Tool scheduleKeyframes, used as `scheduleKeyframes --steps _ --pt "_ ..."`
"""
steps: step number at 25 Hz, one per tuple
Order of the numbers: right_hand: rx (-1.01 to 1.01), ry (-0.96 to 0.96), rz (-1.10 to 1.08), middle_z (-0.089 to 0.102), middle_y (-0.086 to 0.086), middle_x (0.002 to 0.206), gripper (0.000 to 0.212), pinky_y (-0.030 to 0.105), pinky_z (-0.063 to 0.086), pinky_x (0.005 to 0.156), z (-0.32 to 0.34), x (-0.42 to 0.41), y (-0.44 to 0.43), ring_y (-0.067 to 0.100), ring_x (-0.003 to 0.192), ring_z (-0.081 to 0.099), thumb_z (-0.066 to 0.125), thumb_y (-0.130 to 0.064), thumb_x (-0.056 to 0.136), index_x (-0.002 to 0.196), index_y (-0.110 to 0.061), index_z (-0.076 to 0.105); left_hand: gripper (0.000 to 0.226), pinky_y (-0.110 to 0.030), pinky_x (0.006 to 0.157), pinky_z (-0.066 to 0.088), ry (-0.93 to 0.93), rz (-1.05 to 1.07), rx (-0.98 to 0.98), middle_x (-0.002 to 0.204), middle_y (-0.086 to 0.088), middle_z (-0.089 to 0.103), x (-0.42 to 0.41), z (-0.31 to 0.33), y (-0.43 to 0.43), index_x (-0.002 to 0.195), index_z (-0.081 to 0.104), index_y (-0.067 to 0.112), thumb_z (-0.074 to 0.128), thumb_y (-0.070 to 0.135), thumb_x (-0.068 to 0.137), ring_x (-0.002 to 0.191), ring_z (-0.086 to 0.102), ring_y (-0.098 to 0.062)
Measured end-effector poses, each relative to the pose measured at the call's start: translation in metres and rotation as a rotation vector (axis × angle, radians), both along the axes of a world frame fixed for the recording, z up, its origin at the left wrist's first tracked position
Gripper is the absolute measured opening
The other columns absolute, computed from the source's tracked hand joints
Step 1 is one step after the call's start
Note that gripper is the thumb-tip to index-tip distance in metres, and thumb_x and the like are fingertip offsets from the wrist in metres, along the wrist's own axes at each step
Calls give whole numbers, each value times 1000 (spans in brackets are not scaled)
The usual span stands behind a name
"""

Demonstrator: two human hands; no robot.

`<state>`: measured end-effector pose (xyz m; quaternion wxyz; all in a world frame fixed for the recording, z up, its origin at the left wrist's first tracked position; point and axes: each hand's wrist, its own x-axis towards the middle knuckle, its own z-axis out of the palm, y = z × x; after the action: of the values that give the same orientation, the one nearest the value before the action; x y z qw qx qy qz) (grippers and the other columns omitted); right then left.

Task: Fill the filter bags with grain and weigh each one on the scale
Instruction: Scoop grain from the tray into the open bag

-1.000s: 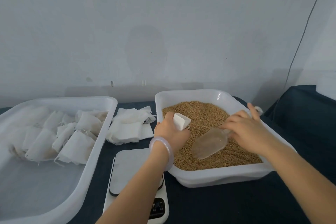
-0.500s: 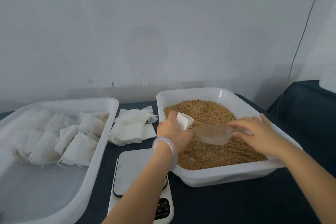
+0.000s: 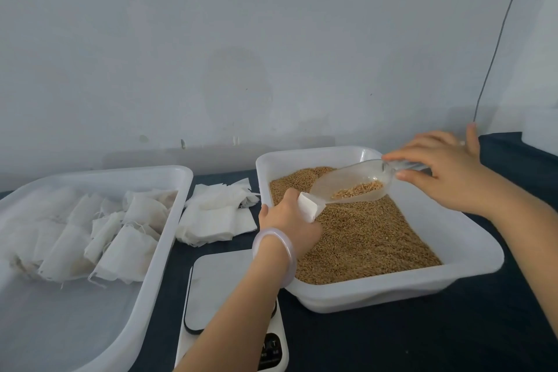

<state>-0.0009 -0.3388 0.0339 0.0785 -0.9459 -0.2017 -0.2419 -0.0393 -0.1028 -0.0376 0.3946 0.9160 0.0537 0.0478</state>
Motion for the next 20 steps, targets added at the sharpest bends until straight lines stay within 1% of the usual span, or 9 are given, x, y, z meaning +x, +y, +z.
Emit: scheduleKeyframes --steps 3,6,7,10,12,16,18,19,20 --pt "-119 -96 17 54 -16 116 29 52 -26 104 16 0 12 12 138 20 51 -38 91 119 -44 59 27 -48 108 33 0 -4 30 71 7 46 -2 1 0 97 37 24 56 17 79 67 38 -8" --pt "-178 -162 70 55 -17 113 29 54 -27 102 29 -2 20 14 139 20 57 -35 89 116 -43 62 27 -48 109 32 11 6 24 71 7 45 -3 2 0 97 37 25 56 18 79 72 40 -16" --pt "-197 -172 75 56 -16 112 29 56 -26 103 31 -2 22 16 139 21 58 -34 88 116 -42 62 27 -47 109 32 11 7 24 71 7 45 -3 2 0 97 37 25 56 19 79 71 40 -14" --pt "-210 -181 83 57 -13 112 29 57 -24 104 33 -5 25 18 137 24 60 -31 87 115 -40 64 28 -47 108 32 -2 -1 28 71 9 44 -2 0 0 99 38 25 57 20 80 66 33 1" --pt "-211 -184 93 57 -12 112 30 57 -24 104 32 -6 27 18 135 26 60 -31 87 115 -39 64 27 -47 109 32 -11 1 31 70 9 45 -1 -1 0 98 38 25 58 21 79 66 31 3" --pt "-206 -217 104 56 -12 109 31 53 -25 104 29 -3 28 15 125 31 60 -33 86 117 -39 63 26 -47 109 32 -16 4 24 70 8 47 0 -3 0 94 38 26 56 20 77 67 33 3" --pt "-187 -221 110 54 -14 104 32 50 -24 105 25 1 24 14 120 32 57 -36 86 117 -39 63 27 -47 107 36 -24 4 -4 70 7 47 1 -5 0 96 39 26 57 19 76 67 40 -1" --pt "-169 -195 96 52 -15 103 32 49 -23 106 23 4 20 13 119 31 54 -38 87 118 -41 62 28 -48 105 39 -25 5 -30 71 6 48 2 -5 1 97 40 26 57 18 75 72 48 -6" --pt "-146 -146 61 51 -16 103 33 48 -21 107 20 8 15 14 120 31 50 -41 87 118 -42 60 30 -48 100 43 -22 9 -65 73 5 50 2 -6 1 100 42 26 57 18 75 84 55 -15"
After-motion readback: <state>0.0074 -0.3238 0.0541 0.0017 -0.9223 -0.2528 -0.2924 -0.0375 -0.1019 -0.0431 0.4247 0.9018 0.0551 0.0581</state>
